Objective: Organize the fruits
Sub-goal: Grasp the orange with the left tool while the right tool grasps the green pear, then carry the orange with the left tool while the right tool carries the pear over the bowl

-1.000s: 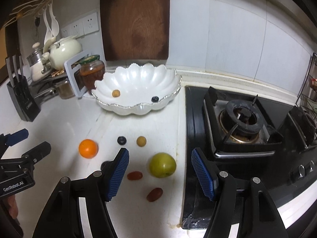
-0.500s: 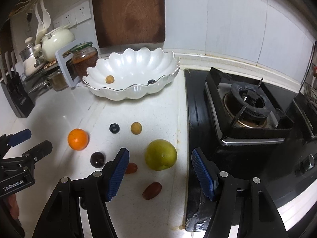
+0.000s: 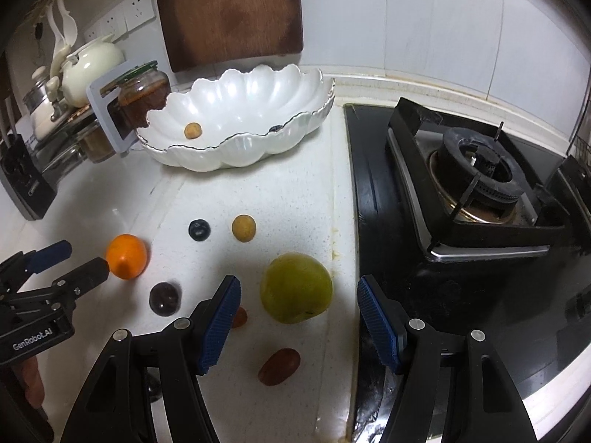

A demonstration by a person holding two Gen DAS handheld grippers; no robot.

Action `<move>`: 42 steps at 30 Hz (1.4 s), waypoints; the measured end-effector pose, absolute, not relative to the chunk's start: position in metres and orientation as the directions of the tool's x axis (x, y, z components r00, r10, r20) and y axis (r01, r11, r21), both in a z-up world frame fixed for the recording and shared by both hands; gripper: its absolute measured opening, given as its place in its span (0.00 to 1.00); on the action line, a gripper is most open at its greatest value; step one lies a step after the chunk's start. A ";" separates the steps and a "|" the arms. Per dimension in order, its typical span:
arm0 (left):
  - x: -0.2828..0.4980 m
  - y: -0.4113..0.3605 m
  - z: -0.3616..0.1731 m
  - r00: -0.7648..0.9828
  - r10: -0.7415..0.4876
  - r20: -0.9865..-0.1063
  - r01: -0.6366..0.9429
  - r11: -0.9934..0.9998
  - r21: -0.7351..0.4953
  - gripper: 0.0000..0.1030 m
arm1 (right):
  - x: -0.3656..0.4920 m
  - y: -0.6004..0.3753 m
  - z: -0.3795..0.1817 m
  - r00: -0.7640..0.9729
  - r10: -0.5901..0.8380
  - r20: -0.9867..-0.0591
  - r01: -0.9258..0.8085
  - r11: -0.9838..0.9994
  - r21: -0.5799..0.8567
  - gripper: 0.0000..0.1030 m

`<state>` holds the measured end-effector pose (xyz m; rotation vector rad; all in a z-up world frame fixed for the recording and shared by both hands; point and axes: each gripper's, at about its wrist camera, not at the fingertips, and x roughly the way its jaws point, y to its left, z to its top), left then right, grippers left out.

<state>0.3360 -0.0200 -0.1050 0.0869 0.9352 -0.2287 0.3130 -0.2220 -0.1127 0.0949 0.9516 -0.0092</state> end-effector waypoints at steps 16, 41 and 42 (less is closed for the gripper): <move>0.365 -0.029 -0.133 0.504 -0.180 -0.845 0.225 0.972 -0.073 0.65 | 0.332 -0.224 -0.133 0.521 0.047 -0.852 0.064 0.994 0.094 0.63; 0.357 -0.034 -0.123 0.527 -0.194 -0.827 0.234 0.969 -0.078 0.41 | 0.326 -0.226 -0.127 0.544 0.064 -0.837 0.049 0.993 0.108 0.49; 0.356 -0.034 -0.121 0.531 -0.195 -0.824 0.235 0.969 -0.078 0.41 | 0.324 -0.227 -0.124 0.548 0.068 -0.833 0.046 0.993 0.111 0.49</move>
